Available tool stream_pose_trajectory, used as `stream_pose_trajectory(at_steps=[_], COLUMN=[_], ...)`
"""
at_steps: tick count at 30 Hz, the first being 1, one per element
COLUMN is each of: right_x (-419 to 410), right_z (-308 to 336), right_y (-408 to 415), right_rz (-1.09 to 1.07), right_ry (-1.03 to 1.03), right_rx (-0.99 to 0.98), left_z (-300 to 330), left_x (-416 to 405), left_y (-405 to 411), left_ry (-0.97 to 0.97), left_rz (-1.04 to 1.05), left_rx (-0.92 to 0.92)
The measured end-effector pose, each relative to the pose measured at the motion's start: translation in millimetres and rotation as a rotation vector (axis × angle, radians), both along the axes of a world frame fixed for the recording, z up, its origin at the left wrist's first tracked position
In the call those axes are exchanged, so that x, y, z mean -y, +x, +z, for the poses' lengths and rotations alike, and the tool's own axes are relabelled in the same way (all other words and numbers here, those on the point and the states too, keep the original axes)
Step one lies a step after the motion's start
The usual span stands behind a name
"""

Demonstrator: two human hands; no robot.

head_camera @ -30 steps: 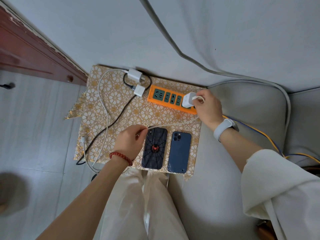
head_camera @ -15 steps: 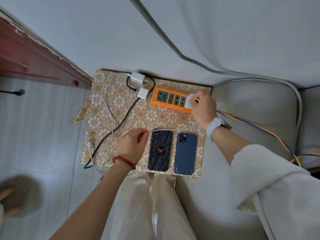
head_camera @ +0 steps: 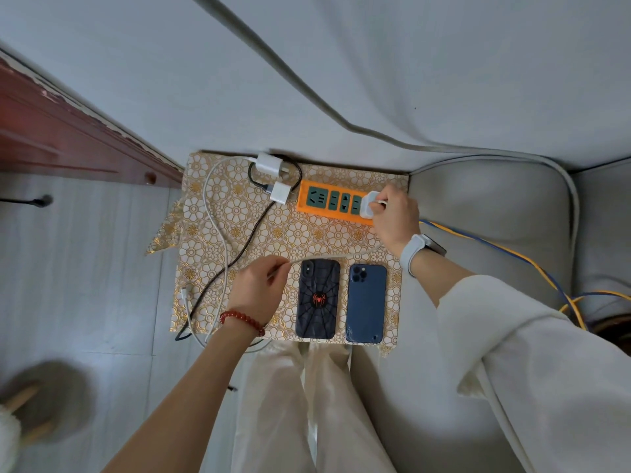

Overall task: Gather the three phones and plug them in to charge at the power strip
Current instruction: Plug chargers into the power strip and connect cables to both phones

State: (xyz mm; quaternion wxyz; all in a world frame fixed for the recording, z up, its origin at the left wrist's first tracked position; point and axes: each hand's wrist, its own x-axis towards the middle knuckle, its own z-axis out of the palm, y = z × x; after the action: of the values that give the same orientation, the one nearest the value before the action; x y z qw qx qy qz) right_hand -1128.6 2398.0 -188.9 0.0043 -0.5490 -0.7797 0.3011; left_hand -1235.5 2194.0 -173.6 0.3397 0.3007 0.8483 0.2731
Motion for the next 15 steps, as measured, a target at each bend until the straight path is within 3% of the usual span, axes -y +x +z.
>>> stream_pose_trajectory(at_steps=[10, 15], right_x=[2.2, 2.5], right_z=[0.0, 8.1], right_y=[-2.3, -5.0], right_rz=[-0.009, -0.112], right_ry=[0.003, -0.108], right_rx=[0.054, 0.032], left_z=[0.5, -1.4], left_x=[3.3, 18.7], left_y=[-3.4, -7.6], left_ry=[-0.032, -0.172], left_rz=[-0.010, -0.040], left_rx=[0.053, 0.143])
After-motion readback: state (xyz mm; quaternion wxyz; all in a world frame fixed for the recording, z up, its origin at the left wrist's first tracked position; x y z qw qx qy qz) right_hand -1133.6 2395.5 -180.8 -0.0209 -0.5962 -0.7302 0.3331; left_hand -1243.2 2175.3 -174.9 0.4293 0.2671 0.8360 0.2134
